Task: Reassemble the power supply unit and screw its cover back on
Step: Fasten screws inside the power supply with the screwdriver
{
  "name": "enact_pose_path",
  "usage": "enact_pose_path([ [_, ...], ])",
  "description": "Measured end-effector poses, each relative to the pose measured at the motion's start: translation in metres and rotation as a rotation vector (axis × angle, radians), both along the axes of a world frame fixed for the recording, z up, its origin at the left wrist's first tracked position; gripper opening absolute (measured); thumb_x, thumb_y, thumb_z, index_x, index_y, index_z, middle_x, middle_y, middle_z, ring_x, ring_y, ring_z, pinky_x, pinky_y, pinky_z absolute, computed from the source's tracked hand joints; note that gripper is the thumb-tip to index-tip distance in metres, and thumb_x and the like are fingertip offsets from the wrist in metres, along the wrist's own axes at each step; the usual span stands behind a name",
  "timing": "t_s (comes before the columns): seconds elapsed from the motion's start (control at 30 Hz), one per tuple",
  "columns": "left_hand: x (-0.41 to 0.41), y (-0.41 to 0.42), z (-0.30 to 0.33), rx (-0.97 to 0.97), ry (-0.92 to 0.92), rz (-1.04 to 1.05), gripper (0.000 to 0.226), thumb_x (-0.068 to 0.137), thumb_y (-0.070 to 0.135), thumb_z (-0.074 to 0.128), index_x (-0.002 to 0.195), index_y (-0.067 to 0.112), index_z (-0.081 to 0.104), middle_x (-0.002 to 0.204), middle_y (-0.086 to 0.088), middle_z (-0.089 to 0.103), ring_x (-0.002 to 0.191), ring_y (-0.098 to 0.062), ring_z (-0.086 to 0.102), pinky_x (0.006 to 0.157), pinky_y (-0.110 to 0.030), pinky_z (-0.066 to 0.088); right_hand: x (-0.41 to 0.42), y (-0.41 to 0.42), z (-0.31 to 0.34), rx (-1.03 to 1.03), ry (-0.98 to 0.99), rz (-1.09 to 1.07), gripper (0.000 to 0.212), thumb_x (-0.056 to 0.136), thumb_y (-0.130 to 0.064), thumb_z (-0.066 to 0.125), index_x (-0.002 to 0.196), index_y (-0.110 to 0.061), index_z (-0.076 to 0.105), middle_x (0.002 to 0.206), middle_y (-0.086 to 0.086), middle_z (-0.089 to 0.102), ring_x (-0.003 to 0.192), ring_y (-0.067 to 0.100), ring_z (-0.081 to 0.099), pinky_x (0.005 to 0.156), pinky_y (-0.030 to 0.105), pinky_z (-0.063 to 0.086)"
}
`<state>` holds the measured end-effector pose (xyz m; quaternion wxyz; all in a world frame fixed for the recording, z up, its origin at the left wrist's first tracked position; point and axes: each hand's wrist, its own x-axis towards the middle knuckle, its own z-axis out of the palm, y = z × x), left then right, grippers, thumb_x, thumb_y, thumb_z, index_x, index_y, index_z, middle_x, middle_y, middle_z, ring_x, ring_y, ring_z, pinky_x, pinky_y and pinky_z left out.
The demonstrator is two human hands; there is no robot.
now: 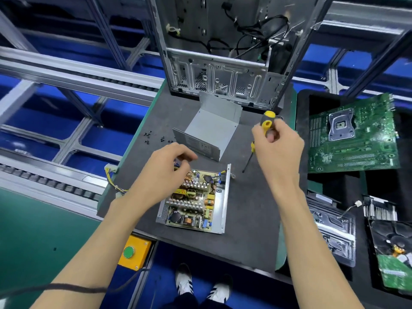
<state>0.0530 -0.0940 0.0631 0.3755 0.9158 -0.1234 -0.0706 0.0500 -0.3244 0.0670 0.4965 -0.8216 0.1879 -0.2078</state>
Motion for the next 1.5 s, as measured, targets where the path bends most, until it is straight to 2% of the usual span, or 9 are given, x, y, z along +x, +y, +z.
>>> enact_pose_path([
  [0.17,0.017,0.019,0.008,-0.087,-0.026,0.144,0.024,0.094,0.005,0.06,0.098,0.024,0.074,0.093,0.013,0.072,0.086,0.001,0.062,0.073,-0.002,0.042,0.002,0.016,0.053,0.396,-0.144,0.12,0.016,0.091,-0.019,0.064,0.078,-0.013,0.058,0.057,-0.001,0.062,0.047,0.013,0.059,0.041,0.021,0.038],
  [0.4,0.065,0.071,-0.009,-0.08,0.041,0.28,0.019,0.091,0.007,0.065,0.093,0.024,0.074,0.084,0.008,0.072,0.079,-0.007,0.065,0.065,-0.006,0.042,0.015,0.062,0.031,0.851,0.124,0.32,0.004,0.099,-0.004,0.054,0.102,-0.007,0.052,0.078,0.011,0.072,0.057,0.019,0.062,0.043,0.025,0.044],
  [0.57,0.098,0.083,-0.047,0.026,0.099,0.205,0.017,0.091,0.008,0.063,0.094,0.023,0.071,0.083,0.009,0.07,0.077,-0.008,0.065,0.075,-0.024,0.054,0.029,0.105,-0.003,0.643,0.293,0.228,0.033,0.102,-0.007,0.036,0.104,-0.026,0.062,0.067,-0.004,0.054,0.048,0.009,0.038,0.042,0.021,0.03],
  [0.73,0.124,0.077,-0.078,0.21,0.092,0.086,0.012,0.089,0.021,0.067,0.098,0.028,0.071,0.083,0.014,0.066,0.086,-0.016,0.064,0.075,-0.032,0.052,0.034,0.12,-0.021,0.131,0.293,0.248,0.01,0.1,-0.039,0.061,0.093,-0.035,0.067,0.087,-0.017,0.068,0.08,0.016,0.055,0.06,0.01,0.042],
  [0.83,0.136,0.071,-0.089,0.262,0.029,0.022,0.011,0.089,0.023,0.071,0.1,0.025,0.073,0.09,0.008,0.066,0.092,-0.024,0.064,0.081,-0.037,0.051,0.036,0.123,-0.026,0.095,0.294,0.221,0.008,0.098,-0.041,0.064,0.093,-0.036,0.067,0.097,-0.032,0.064,0.096,0.002,0.052,0.067,0.001,0.042],
  [1.03,0.149,0.064,-0.099,0.3,-0.13,-0.051,0.006,0.087,0.019,0.075,0.083,0.022,0.078,0.083,-0.001,0.066,0.085,-0.03,0.062,0.079,-0.04,0.046,0.037,0.119,-0.025,0.092,0.262,0.192,0.008,0.098,-0.039,0.065,0.089,-0.039,0.066,0.092,-0.033,0.066,0.08,-0.012,0.058,0.067,0.001,0.041],
  [1.23,0.147,0.063,-0.1,0.371,-0.165,-0.125,0.011,0.095,0.015,0.065,0.091,0.016,0.076,0.094,-0.004,0.063,0.097,-0.03,0.054,0.083,-0.039,0.039,0.033,0.115,-0.019,0.111,0.233,0.191,0.009,0.098,-0.037,0.065,0.089,-0.036,0.066,0.086,-0.017,0.066,0.08,0.009,0.055,0.062,0.01,0.04],
  [1.33,0.143,0.065,-0.086,0.064,-0.052,0.032,0.012,0.096,0.013,0.063,0.09,0.015,0.073,0.085,0.004,0.066,0.09,-0.025,0.062,0.082,-0.038,0.05,0.027,0.109,-0.017,0.113,0.224,0.192,0.008,0.098,-0.037,0.065,0.09,-0.036,0.067,0.076,-0.022,0.063,0.073,0.003,0.054,0.059,0.01,0.039],
  [1.5,0.127,0.06,-0.032,-0.928,0.445,0.195,0.017,0.094,0.002,0.066,0.086,0.011,0.078,0.082,-0.007,0.076,0.081,-0.019,0.073,0.074,-0.026,0.06,0.012,0.098,-0.008,0.145,0.199,0.204,0.008,0.097,-0.036,0.067,0.089,-0.036,0.067,0.086,-0.008,0.071,0.084,0.008,0.06,0.067,0.011,0.043],
])
